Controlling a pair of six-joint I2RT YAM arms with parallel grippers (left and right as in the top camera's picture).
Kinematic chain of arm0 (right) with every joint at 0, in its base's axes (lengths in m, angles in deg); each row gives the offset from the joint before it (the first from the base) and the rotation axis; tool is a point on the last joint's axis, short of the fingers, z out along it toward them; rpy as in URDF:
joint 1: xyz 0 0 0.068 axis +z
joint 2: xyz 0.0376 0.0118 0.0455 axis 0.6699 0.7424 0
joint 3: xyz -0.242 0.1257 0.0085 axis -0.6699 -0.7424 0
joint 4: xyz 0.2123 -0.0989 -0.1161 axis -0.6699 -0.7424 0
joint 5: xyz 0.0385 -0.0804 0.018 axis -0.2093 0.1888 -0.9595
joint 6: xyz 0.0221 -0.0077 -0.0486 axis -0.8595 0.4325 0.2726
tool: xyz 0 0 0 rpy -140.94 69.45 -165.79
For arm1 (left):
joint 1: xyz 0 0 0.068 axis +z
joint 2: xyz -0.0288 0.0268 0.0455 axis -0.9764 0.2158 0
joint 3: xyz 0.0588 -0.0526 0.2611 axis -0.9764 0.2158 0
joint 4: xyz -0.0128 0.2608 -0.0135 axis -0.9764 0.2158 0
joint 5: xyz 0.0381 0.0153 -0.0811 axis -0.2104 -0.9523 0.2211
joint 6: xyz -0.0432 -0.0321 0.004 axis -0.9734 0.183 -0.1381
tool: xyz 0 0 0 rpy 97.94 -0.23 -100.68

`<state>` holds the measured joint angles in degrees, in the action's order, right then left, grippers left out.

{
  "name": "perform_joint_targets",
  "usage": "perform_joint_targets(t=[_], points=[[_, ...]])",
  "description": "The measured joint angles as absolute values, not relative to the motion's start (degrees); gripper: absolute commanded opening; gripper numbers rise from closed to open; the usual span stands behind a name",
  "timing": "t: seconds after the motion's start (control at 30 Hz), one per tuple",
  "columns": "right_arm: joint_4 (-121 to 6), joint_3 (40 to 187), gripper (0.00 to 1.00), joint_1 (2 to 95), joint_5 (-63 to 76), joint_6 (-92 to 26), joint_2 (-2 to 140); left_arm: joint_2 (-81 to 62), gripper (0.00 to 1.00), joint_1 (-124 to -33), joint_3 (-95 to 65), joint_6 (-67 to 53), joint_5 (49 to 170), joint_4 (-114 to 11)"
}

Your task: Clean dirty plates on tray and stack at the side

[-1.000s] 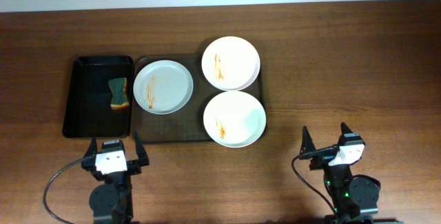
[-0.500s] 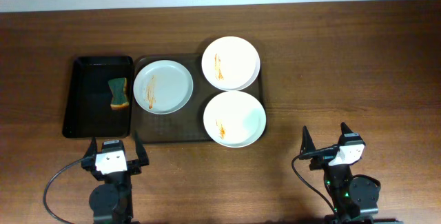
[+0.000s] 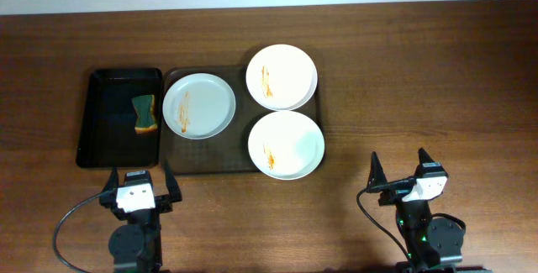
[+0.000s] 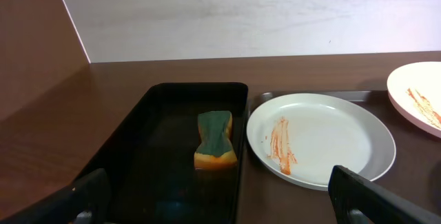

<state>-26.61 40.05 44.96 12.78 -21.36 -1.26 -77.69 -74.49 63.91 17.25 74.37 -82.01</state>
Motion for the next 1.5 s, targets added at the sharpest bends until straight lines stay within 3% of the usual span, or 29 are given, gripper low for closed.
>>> perform_joint_targets(t=[0.33, 0.6, 0.9, 0.97, 1.1, 1.27, 1.3, 1.5], points=[[-28.6, 47.5, 0.98, 45.0, 6.7, -21.2, 3.7, -76.3, 0.99, -74.5, 57.5, 17.5, 82.6, -76.2], [-42.8, 71.5, 0.98, 45.0, 2.2, -19.2, 27.5, -62.1, 0.99, -74.5, 40.8, 17.6, 83.4, -70.8], [-68.6, 106.0, 0.98, 45.0, 0.7, -15.5, 58.9, -22.4, 0.99, -74.5, 4.5, 17.6, 87.4, -41.8], [-67.6, 108.6, 0.98, 45.0, -1.1, -15.8, 63.3, -11.5, 0.99, -74.5, -7.1, 17.6, 89.8, -30.6], [-58.9, 109.0, 1.00, 45.3, -9.1, -16.7, 69.6, 1.6, 0.99, -74.4, -17.3, 17.6, 96.3, -23.8], [-49.4, 109.8, 0.95, 53.1, -12.7, -22.3, 79.3, 9.9, 0.97, -74.4, -17.7, 17.8, 102.9, -24.8], [-49.6, 110.5, 0.91, 55.3, -12.1, -23.4, 81.5, 10.5, 0.97, -74.5, -17.7, 17.6, 102.6, -25.9], [-60.0, 129.2, 0.73, 68.8, -5.3, -29.4, 103.7, 10.7, 0.97, -74.0, -20.2, 8.4, 85.7, -25.6]])
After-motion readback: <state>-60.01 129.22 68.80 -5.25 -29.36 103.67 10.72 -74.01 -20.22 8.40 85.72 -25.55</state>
